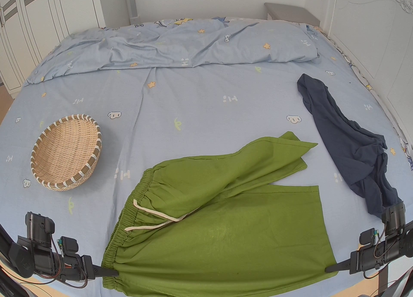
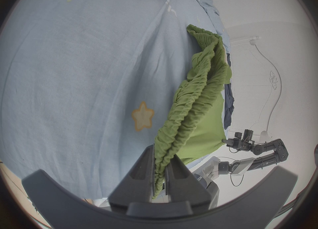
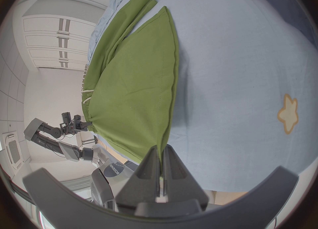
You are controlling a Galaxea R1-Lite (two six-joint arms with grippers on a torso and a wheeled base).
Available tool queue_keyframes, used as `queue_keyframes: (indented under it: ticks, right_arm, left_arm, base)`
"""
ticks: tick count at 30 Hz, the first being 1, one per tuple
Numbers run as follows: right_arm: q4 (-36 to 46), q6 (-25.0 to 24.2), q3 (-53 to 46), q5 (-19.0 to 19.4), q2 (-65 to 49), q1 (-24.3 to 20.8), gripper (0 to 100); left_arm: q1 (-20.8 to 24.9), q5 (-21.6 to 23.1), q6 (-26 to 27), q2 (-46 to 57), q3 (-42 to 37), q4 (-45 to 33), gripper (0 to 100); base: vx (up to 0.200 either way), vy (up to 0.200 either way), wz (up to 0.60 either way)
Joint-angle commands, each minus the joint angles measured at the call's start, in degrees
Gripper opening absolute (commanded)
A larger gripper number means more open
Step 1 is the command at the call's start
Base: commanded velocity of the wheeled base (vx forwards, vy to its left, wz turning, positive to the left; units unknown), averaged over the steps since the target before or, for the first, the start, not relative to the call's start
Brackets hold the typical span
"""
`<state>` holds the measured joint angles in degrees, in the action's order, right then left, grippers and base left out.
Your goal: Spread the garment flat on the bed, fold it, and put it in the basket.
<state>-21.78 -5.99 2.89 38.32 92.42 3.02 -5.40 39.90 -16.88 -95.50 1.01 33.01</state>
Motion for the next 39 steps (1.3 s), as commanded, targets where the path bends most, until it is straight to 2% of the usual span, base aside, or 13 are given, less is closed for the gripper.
queue_keyframes:
  ticks: [1, 7, 9, 13, 16, 26, 27, 36, 39]
  right_arm:
    - [0.0, 0.1, -0.5, 0.1, 0.1, 0.1, 0]
    - [-0.1, 0.1, -1.0, 0.1, 0.2, 0.8, 0]
    - [-0.7, 0.2, -1.2, 0.2, 0.4, 2.8, 0]
    - [-2.9, 0.9, -2.0, 0.1, 2.8, 3.9, 0]
    - [-5.2, 0.9, -2.9, 0.0, 3.6, 4.1, 0]
    - [-5.0, 1.0, -2.9, 0.0, 4.3, 4.2, 0]
    - [-5.0, 1.0, -2.9, 0.0, 4.4, 4.2, 100]
    - [-5.5, 0.9, -2.9, 0.4, 4.3, 5.1, 100]
    - [-7.1, 0.9, -2.9, 0.5, 3.3, 6.8, 100]
  left_arm:
    - [0.4, 0.0, 0.0, 2.4, -0.9, -1.9, 0]
    - [0.4, 0.0, 1.3, 3.0, -0.9, -4.3, 0]
    - [0.3, 0.0, 3.1, 3.1, -0.9, -6.3, 0]
    - [0.4, 0.0, 4.5, 3.1, -0.9, -7.8, 0]
    - [0.6, 0.0, 4.8, 3.2, -0.9, -8.6, 0]
    - [3.5, 0.0, 5.1, 3.7, -0.9, -11.7, 0]
    - [3.5, -0.1, 5.1, 3.7, -0.9, -11.6, 100]
    - [2.9, 0.0, 4.8, 5.8, -0.6, -11.2, 100]
    - [2.1, 0.1, 1.7, 13.7, 0.7, -11.7, 100]
  base:
    - [0.0, 0.0, 0.0]
    - [0.0, 0.0, 0.0]
    - [0.0, 0.0, 0.0]
    - [0.0, 0.0, 0.0]
    - [0.0, 0.0, 0.0]
    - [0.0, 0.0, 0.0]
    - [0.0, 0.0, 0.0]
    - [0.0, 0.0, 0.0]
    - [0.0, 0.0, 0.0]
